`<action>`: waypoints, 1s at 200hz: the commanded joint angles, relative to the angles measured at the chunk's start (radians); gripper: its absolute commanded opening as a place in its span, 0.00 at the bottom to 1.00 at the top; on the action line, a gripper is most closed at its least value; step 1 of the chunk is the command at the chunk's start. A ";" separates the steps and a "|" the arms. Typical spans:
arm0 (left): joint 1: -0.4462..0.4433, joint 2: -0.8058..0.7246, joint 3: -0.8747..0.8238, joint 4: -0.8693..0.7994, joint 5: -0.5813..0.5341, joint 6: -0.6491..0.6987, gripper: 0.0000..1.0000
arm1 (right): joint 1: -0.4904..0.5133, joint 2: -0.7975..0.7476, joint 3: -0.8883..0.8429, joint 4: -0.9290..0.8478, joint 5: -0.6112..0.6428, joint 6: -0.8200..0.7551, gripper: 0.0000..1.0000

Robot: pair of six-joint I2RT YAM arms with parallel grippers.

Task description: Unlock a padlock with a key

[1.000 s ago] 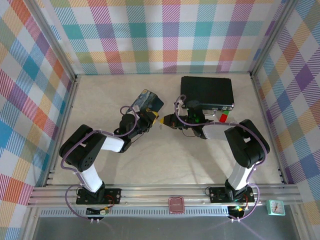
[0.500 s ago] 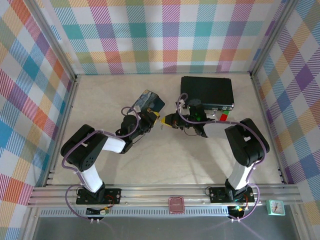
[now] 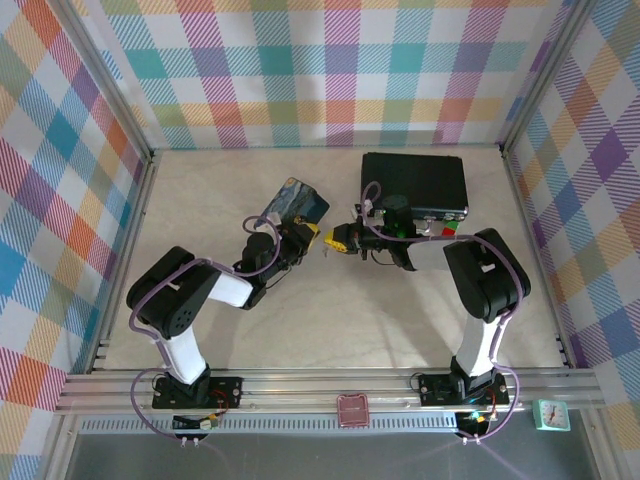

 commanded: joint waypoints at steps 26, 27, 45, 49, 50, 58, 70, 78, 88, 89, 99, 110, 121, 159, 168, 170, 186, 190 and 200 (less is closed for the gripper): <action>-0.074 -0.076 0.039 -0.138 0.091 0.044 0.00 | 0.042 -0.056 0.015 -0.010 0.185 -0.126 0.00; -0.074 -0.076 0.040 -0.138 0.090 0.043 0.00 | 0.045 -0.057 0.017 -0.014 0.185 -0.132 0.00; -0.076 -0.075 0.030 -0.110 0.069 0.015 0.00 | 0.073 -0.077 0.029 -0.116 0.224 -0.211 0.00; -0.076 -0.075 0.028 -0.103 0.064 0.009 0.00 | 0.078 -0.081 0.026 -0.119 0.234 -0.220 0.00; -0.076 -0.074 0.028 -0.102 0.062 0.009 0.00 | 0.078 -0.082 0.024 -0.120 0.236 -0.222 0.00; -0.076 -0.076 0.026 -0.100 0.057 0.006 0.00 | 0.084 -0.089 0.016 -0.121 0.258 -0.228 0.00; -0.076 -0.074 0.028 -0.103 0.055 0.007 0.00 | 0.092 -0.089 0.013 -0.110 0.275 -0.216 0.00; -0.077 -0.070 0.029 -0.099 0.054 0.007 0.00 | 0.097 -0.083 0.011 -0.094 0.275 -0.197 0.00; -0.079 -0.066 0.029 -0.091 0.050 0.007 0.00 | 0.109 -0.081 0.010 -0.083 0.278 -0.167 0.00; -0.079 -0.066 0.029 -0.091 0.049 0.006 0.00 | 0.111 -0.081 0.009 -0.083 0.280 -0.164 0.00; -0.079 -0.065 0.027 -0.089 0.038 0.003 0.00 | 0.123 -0.091 -0.003 -0.083 0.300 -0.134 0.00; -0.079 -0.066 0.023 -0.080 0.021 -0.004 0.00 | 0.132 -0.107 -0.025 -0.082 0.331 -0.095 0.00; -0.080 -0.070 0.020 -0.079 0.003 -0.008 0.00 | 0.136 -0.120 -0.057 -0.030 0.361 -0.046 0.00; -0.100 -0.083 0.020 -0.099 -0.059 -0.011 0.00 | 0.183 -0.120 -0.122 0.084 0.438 0.062 0.00; -0.102 -0.082 0.021 -0.097 -0.062 -0.016 0.00 | 0.195 -0.113 -0.131 0.110 0.457 0.078 0.00; -0.102 -0.082 0.022 -0.096 -0.064 -0.015 0.00 | 0.195 -0.109 -0.134 0.116 0.459 0.081 0.00; -0.101 -0.083 0.025 -0.102 -0.069 -0.017 0.00 | 0.197 -0.093 -0.157 0.188 0.478 0.119 0.00; -0.102 -0.084 0.027 -0.107 -0.072 -0.018 0.00 | 0.197 -0.089 -0.158 0.199 0.478 0.125 0.00; -0.104 -0.085 0.029 -0.117 -0.077 -0.016 0.00 | 0.201 -0.083 -0.145 0.199 0.470 0.123 0.00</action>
